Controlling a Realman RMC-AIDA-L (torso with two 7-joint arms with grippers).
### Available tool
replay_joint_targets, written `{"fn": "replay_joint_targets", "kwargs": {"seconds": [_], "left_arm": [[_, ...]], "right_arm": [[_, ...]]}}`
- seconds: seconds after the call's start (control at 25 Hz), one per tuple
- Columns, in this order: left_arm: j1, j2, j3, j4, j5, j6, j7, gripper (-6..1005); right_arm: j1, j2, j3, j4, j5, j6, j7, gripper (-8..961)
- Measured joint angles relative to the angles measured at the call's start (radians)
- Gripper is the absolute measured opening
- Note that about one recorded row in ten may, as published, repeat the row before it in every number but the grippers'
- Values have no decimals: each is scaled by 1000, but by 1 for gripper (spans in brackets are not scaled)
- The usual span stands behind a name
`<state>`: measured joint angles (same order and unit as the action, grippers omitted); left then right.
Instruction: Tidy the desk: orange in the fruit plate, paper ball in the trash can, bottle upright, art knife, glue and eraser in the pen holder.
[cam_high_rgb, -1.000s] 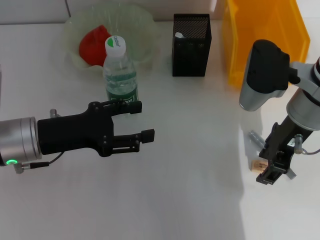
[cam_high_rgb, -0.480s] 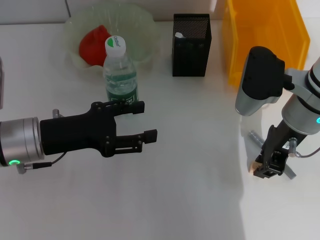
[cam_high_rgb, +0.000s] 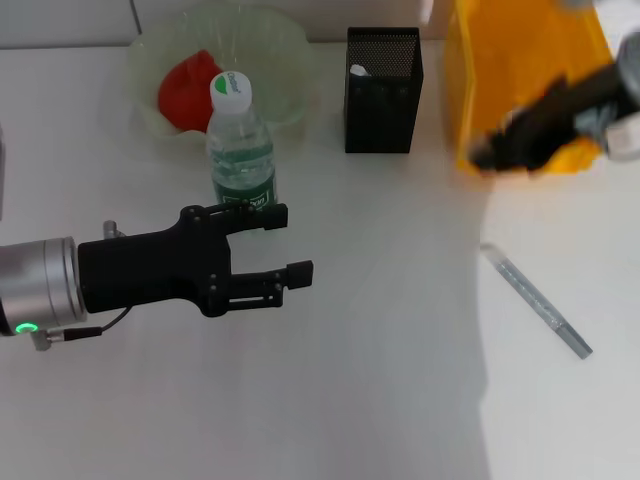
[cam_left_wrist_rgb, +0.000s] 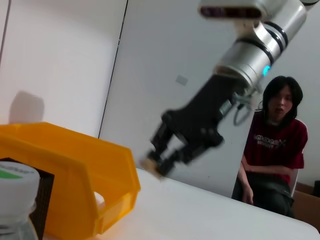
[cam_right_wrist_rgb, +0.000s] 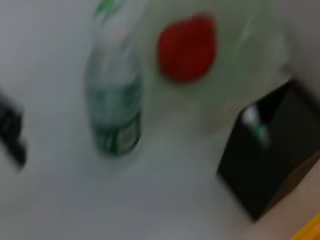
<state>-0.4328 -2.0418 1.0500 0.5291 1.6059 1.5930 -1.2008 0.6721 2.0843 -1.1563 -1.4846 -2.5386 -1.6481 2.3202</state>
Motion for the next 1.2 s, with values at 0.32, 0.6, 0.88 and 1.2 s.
{"fn": "replay_joint_targets", "kwargs": {"seconds": [0.32, 0.6, 0.88, 1.2], "left_arm": [[-2, -1, 4, 0, 0, 11, 5, 800], [1, -2, -5, 6, -3, 42, 6, 800], [10, -13, -5, 28, -1, 58, 6, 800], [11, -15, -7, 28, 0, 59, 5, 800]], "right_arm": [[7, -15, 203, 297, 352, 498, -74, 279], [98, -24, 205, 638, 514, 651, -215, 297], [135, -21, 201, 718, 533, 723, -263, 315], [63, -28, 204, 576, 571, 584, -240, 584]]}}
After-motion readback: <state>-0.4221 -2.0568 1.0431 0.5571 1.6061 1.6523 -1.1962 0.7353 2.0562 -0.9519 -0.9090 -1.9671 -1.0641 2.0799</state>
